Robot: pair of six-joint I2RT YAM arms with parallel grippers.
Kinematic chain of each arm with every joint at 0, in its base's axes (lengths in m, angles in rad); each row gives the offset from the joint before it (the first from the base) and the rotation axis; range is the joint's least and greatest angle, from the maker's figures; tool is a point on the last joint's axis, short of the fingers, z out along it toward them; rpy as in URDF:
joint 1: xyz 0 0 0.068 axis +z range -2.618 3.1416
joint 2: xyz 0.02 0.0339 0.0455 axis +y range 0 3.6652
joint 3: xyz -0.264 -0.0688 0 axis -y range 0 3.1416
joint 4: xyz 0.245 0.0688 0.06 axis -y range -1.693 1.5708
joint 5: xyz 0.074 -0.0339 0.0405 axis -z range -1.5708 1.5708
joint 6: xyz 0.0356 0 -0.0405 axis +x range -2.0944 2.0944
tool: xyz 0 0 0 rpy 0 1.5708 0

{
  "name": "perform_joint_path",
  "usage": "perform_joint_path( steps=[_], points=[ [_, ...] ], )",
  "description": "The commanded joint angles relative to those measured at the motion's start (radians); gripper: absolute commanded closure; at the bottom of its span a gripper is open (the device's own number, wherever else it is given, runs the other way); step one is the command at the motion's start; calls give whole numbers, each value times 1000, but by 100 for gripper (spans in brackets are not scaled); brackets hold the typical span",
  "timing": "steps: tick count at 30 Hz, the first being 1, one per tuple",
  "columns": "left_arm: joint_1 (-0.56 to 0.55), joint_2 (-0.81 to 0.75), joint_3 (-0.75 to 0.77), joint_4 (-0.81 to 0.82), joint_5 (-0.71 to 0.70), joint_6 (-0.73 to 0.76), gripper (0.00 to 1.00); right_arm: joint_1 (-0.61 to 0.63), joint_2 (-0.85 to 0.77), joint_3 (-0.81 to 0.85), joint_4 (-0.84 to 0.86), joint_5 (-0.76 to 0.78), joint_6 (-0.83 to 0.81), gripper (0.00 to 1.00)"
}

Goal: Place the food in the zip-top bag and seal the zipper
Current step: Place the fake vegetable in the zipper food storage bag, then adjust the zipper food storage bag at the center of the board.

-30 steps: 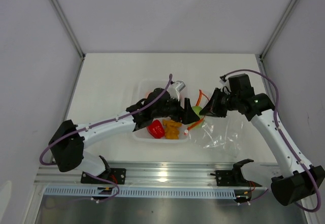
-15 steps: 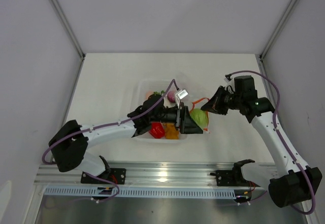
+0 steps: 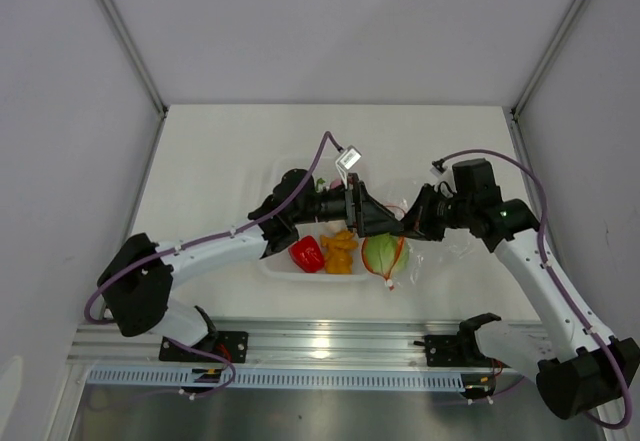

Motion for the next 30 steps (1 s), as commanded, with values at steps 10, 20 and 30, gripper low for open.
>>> perform_joint_path(
  steps=[10, 20, 30],
  points=[
    [6, -368, -61, -318, -300, 241, 22, -32, -5, 158, -107, 22, -25, 100],
    [-8, -327, -89, -476, -216, 249, 34, -79, -11, 205, -152, 10, -53, 100],
    [-59, -141, 80, -653, -172, 270, 34, -78, -31, 193, -164, 39, -57, 100]
  ],
)
